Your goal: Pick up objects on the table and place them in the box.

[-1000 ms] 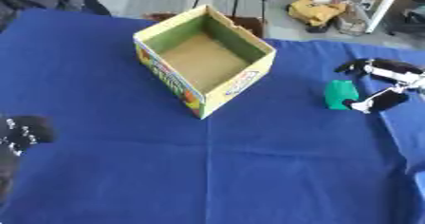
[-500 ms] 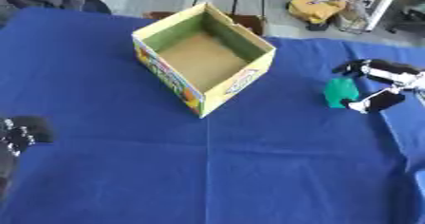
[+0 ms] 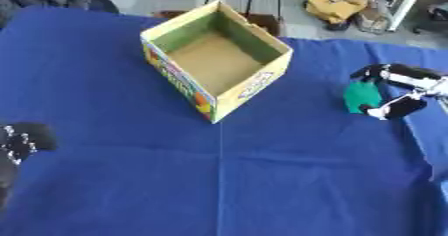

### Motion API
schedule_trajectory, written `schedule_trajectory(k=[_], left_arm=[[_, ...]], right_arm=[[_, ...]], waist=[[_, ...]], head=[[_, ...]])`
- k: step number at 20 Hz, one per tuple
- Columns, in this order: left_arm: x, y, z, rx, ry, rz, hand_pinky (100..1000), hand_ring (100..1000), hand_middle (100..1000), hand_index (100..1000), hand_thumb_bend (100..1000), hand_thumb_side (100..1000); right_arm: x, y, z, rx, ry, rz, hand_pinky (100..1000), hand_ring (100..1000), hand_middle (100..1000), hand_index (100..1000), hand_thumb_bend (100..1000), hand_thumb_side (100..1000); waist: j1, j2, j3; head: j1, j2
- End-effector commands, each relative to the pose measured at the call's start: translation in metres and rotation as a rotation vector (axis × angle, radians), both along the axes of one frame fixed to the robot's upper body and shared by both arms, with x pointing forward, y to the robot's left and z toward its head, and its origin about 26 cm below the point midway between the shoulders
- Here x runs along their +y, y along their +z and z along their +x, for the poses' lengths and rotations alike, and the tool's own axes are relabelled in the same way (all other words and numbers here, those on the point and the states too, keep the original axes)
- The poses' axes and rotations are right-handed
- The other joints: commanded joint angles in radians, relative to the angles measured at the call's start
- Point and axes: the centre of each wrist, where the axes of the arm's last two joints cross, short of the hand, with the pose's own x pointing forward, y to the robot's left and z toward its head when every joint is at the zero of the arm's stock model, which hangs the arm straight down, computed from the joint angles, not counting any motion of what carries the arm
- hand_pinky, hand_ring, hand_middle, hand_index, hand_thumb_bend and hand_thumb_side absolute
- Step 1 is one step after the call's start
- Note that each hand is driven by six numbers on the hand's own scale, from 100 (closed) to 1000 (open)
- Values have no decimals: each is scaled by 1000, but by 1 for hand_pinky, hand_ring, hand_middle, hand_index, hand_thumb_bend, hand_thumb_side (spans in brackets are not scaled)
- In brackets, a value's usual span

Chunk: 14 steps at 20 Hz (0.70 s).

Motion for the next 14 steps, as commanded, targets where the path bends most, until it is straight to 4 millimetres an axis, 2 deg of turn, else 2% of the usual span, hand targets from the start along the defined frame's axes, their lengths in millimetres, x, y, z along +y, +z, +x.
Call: schedule_trajectory(k=[1, 12, 14], left_arm=[[2, 11, 1, -31, -10, 25, 627, 613, 586, 668, 385, 1000], [2, 11, 1, -34, -11, 25, 628, 613, 586, 668, 383, 1000], [2, 11, 1, -34, -12, 26, 628, 613, 587, 668, 383, 1000]], right_arm=[[-8, 13, -1, -27, -22, -19, 828, 902, 905, 956, 228, 219], [-9, 12, -1, -28, -32, -24, 829, 905, 902, 952, 217, 226], [-9, 12, -1, -25, -34, -26, 819, 874, 898, 949, 171, 178]], waist=[[6, -13, 1], [10, -10, 0], [10, -10, 0]], head=[[-4, -12], [-4, -13], [-4, -14]])
